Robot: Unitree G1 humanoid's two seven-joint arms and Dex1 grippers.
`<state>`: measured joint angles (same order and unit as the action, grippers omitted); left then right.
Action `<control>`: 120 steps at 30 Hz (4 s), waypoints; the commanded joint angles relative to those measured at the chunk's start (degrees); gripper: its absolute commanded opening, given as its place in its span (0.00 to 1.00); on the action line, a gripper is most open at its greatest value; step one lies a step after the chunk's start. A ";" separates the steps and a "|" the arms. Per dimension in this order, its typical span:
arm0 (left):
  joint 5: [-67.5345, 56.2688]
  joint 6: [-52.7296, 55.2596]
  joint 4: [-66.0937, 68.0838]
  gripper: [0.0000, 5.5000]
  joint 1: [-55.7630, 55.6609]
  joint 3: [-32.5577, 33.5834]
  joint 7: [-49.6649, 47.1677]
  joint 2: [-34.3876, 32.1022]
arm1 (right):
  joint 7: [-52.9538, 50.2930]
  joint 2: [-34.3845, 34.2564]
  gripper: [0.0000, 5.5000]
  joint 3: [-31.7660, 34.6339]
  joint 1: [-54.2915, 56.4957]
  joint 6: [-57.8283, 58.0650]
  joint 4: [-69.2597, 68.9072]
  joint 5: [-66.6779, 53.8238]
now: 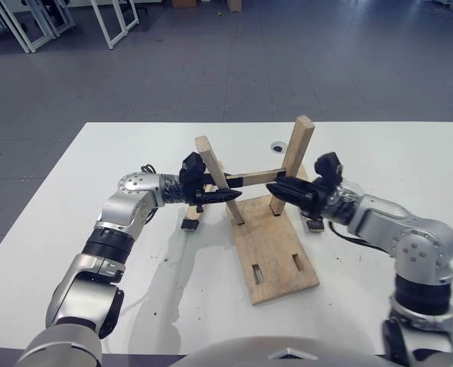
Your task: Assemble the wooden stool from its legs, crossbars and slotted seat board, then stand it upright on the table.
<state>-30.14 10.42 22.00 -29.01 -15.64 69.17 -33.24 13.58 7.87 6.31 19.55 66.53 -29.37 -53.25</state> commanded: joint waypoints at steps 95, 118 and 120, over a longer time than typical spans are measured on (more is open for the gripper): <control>21.31 17.04 -8.11 0.68 21.59 31.41 -67.93 21.56 | 13.15 26.20 0.23 -21.52 -21.09 -9.59 -7.07 26.83; 18.95 3.76 2.71 0.13 22.68 35.75 -68.71 23.62 | 9.94 19.19 0.28 -11.68 -12.43 -1.64 -8.16 18.75; 17.21 2.29 0.71 0.08 23.81 37.10 -67.68 23.67 | 10.28 18.76 0.34 -11.43 -11.69 -0.68 -7.45 17.68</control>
<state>-11.21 11.36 21.69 -9.02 20.22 0.93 -11.09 23.98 27.11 -5.59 6.23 64.39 -37.58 -34.39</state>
